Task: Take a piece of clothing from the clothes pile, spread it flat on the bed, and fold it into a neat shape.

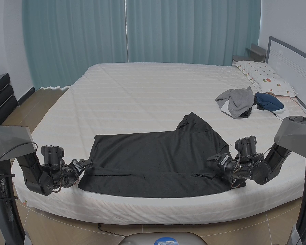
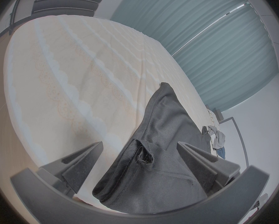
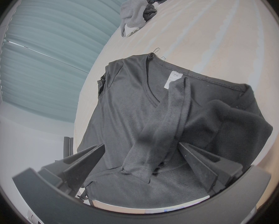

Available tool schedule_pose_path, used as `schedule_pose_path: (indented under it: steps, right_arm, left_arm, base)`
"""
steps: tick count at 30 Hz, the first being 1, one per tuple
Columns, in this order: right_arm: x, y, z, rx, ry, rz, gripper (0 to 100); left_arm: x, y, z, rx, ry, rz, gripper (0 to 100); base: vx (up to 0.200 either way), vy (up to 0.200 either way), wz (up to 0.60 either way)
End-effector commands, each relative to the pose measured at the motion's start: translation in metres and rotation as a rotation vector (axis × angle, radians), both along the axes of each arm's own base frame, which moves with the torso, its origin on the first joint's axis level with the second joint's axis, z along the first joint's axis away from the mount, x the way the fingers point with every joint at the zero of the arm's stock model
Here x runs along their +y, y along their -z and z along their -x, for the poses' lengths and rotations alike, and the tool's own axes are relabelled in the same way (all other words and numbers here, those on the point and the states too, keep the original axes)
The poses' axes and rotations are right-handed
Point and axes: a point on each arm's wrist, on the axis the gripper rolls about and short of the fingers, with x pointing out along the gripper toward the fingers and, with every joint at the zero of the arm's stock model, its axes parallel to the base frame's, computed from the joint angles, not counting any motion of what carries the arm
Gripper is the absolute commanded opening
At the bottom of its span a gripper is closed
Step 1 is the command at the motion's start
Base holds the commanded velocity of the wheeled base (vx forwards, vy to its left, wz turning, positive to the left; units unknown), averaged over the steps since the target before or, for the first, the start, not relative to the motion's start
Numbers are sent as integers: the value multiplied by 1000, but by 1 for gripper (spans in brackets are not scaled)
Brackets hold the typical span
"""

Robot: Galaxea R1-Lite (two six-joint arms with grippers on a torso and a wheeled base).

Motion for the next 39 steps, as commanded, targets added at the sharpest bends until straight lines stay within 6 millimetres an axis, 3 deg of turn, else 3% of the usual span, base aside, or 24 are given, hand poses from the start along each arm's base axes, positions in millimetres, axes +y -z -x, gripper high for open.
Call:
schedule_pose_path:
  steps: [1, 12, 13, 21, 31, 39]
  right_arm:
    - [-1, 0, 4, 7, 0, 2, 100]
    - [4, 7, -6, 1, -5, -2, 100]
    - [4, 7, -6, 1, -5, -2, 0]
    - [5, 7, -10, 0, -2, -3, 0]
    - [1, -17, 1, -36, 0, -12, 0]
    - [-2, -19, 9, -27, 2, -5, 0]
  left_arm:
    - [0, 0, 0, 1, 0, 1, 100]
    - [0, 0, 0, 0, 0, 1, 100]
    - [0, 0, 0, 0, 0, 1, 100]
    - [1, 1, 0, 1, -3, 0, 100]
    - [1, 1, 0, 1, -3, 0, 100]
    - [0, 1, 0, 1, -2, 0, 100]
  base:
    - [0, 0, 0]
    - [0, 0, 0]
    - [0, 0, 0]
    - [0, 0, 0]
    - [0, 0, 0]
    - [0, 0, 0]
